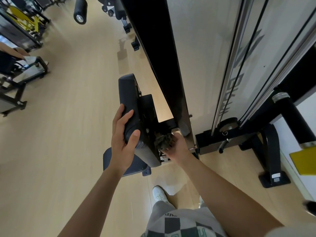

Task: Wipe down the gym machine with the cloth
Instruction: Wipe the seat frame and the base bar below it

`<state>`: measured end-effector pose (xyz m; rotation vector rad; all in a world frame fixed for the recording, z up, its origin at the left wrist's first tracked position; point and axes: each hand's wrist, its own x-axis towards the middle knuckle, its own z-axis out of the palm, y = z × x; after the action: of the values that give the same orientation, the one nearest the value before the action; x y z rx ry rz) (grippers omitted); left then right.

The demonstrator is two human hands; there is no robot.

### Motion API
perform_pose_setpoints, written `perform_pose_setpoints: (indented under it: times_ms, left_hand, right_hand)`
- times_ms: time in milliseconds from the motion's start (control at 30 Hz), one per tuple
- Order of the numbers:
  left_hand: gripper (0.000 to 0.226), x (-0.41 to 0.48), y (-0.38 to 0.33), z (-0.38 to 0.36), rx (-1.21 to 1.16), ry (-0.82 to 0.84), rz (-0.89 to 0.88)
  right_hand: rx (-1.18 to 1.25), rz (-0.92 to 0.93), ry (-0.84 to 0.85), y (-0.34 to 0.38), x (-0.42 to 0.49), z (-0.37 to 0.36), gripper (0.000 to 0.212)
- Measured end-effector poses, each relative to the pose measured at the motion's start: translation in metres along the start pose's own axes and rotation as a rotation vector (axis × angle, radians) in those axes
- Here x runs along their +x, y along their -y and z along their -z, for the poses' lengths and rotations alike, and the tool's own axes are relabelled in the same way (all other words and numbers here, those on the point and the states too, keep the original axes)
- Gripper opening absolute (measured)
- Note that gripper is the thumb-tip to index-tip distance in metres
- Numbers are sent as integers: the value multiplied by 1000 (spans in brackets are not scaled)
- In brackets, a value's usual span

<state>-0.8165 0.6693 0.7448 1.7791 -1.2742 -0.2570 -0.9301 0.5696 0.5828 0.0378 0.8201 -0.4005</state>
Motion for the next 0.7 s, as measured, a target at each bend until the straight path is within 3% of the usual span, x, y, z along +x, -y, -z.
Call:
perform_pose_setpoints:
  times_ms: [133,367,700]
  left_hand:
    - [54,1,1,1,15,-1,-13]
    - [55,0,1,0,11,-8,-5]
    - [55,-2,-1,0,-10,-3,9]
  right_hand:
    - [201,-22,-5,1,-4,-16,46]
    - [360,-26,23,-3,-8,-27,51]
    - [412,-8,144,0,-34,-34,41]
